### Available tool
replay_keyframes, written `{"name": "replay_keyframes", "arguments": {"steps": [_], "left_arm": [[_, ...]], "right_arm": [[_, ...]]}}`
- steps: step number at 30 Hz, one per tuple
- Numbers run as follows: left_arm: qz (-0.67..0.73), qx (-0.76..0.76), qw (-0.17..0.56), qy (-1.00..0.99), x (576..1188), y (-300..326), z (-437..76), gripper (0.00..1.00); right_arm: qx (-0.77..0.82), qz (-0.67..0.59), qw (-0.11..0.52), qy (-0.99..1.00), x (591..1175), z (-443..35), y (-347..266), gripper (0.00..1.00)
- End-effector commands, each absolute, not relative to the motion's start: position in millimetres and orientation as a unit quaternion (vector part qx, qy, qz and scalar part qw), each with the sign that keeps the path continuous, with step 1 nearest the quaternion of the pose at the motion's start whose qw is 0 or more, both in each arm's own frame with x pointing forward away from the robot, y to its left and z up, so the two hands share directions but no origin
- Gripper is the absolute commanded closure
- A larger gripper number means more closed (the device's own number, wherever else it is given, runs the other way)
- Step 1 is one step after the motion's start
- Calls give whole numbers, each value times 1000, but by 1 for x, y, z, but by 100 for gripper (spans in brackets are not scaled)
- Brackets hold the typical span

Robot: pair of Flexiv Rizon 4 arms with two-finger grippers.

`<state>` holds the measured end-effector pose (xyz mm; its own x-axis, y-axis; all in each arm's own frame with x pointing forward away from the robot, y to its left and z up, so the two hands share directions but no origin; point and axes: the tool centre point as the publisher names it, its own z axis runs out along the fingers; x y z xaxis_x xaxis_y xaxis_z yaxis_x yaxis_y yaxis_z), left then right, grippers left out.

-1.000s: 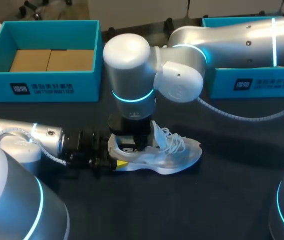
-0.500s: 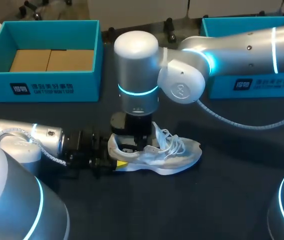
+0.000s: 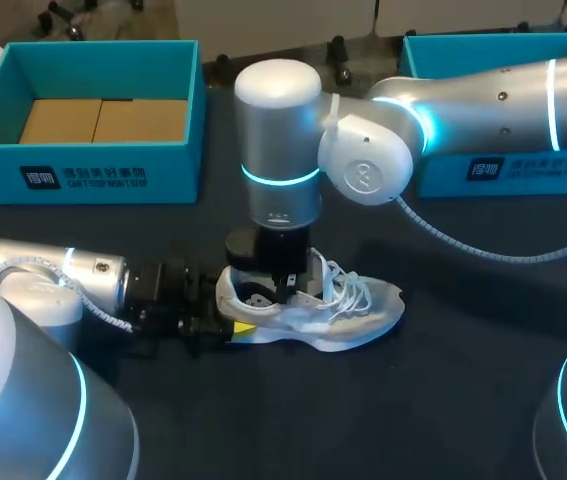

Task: Take the shoe out of the shoebox, open the shoe tongue, remove and reinsert the insole, then place the shoe into the shoebox

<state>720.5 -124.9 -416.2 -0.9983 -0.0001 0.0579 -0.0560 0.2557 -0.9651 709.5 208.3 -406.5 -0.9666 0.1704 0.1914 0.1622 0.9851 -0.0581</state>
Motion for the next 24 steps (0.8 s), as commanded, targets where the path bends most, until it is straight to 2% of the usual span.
{"name": "replay_keyframes", "arguments": {"steps": [1,24], "left_arm": [[609,19,22,-792,723,-124,-416,100],[609,19,22,-792,723,-124,-416,100]], "right_arm": [[-82,22,93,-992,691,-413,195,100],[-60,29,24,-997,720,-359,187,100]]}}
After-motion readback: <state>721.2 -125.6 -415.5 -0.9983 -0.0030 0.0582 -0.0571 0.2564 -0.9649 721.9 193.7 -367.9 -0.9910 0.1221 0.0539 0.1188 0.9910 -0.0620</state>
